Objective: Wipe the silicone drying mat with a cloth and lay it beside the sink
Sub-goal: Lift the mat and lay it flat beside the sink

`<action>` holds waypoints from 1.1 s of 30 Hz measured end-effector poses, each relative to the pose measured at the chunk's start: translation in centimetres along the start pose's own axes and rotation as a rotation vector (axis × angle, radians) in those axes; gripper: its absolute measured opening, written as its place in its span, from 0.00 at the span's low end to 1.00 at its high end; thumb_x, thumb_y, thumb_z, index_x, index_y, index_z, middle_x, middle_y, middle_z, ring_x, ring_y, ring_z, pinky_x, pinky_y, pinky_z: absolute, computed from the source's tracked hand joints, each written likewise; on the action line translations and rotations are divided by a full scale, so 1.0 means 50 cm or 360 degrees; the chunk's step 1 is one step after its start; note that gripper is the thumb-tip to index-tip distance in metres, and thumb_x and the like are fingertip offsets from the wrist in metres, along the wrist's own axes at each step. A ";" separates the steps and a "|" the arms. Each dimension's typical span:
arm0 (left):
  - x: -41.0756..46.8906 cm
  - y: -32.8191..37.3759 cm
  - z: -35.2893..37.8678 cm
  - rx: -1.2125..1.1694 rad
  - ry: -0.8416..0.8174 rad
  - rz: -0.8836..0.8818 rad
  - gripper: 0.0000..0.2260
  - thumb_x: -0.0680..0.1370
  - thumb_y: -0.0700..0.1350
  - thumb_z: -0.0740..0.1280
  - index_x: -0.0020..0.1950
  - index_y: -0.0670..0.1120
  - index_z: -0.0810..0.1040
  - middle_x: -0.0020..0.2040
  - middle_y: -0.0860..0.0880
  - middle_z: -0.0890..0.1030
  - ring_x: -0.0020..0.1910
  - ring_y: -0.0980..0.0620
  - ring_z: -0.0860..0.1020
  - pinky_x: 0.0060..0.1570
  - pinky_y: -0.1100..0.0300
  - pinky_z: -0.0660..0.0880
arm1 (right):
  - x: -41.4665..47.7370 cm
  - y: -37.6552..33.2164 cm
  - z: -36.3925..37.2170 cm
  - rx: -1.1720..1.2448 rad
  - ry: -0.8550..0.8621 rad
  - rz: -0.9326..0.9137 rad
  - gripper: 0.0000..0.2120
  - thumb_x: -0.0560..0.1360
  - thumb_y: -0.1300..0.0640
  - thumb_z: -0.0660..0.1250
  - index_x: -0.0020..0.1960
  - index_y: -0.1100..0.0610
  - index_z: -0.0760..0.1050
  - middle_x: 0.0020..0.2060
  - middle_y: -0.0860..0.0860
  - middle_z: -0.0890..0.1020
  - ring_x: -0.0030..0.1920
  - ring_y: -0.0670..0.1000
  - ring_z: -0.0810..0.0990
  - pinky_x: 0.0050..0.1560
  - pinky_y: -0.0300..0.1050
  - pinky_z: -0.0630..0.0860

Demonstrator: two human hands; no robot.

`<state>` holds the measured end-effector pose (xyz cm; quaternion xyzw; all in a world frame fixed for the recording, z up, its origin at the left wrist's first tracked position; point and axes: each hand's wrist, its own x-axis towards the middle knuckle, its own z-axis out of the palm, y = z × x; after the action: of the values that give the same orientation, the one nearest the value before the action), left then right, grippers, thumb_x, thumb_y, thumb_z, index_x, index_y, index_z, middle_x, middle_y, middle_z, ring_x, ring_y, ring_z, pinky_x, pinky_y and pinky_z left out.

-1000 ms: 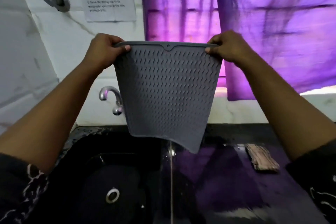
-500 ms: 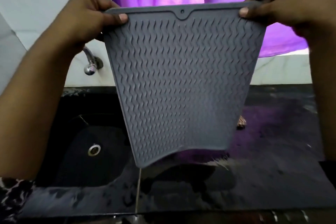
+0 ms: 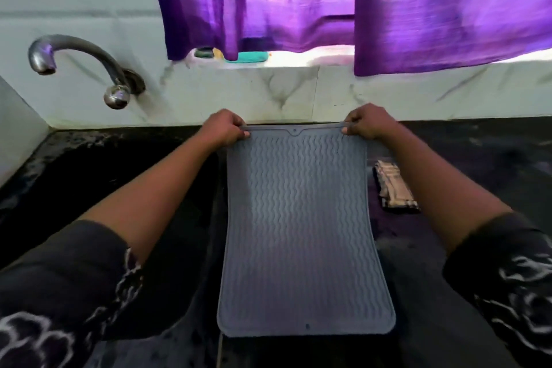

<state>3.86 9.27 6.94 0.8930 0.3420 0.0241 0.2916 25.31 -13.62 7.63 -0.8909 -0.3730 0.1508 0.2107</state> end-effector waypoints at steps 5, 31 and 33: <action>0.074 -0.065 0.097 0.0140 0.0049 -0.0127 0.17 0.75 0.52 0.67 0.62 0.48 0.77 0.62 0.42 0.78 0.61 0.43 0.75 0.56 0.54 0.71 | 0.052 0.016 0.118 -0.0033 0.0259 0.0063 0.12 0.73 0.55 0.67 0.56 0.56 0.78 0.53 0.57 0.82 0.52 0.55 0.78 0.50 0.47 0.71; -0.517 -0.148 0.315 -0.0929 0.0212 -0.0812 0.17 0.75 0.40 0.69 0.62 0.42 0.73 0.50 0.43 0.80 0.46 0.46 0.80 0.49 0.52 0.77 | -0.548 0.149 0.299 0.0731 -0.0055 0.0952 0.10 0.71 0.50 0.72 0.44 0.57 0.78 0.40 0.53 0.83 0.42 0.55 0.81 0.44 0.49 0.77; -0.518 -0.157 0.319 -0.0949 0.0217 -0.0811 0.10 0.74 0.40 0.70 0.54 0.41 0.77 0.44 0.44 0.83 0.44 0.47 0.81 0.48 0.52 0.78 | -0.554 0.150 0.304 0.0753 -0.0073 0.0886 0.07 0.71 0.52 0.71 0.41 0.56 0.79 0.36 0.52 0.83 0.38 0.53 0.81 0.42 0.48 0.77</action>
<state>-16.78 -10.26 -6.43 0.6520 0.5494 0.1085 0.5112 4.60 -34.54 -6.09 -0.8814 -0.0757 0.3043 0.3533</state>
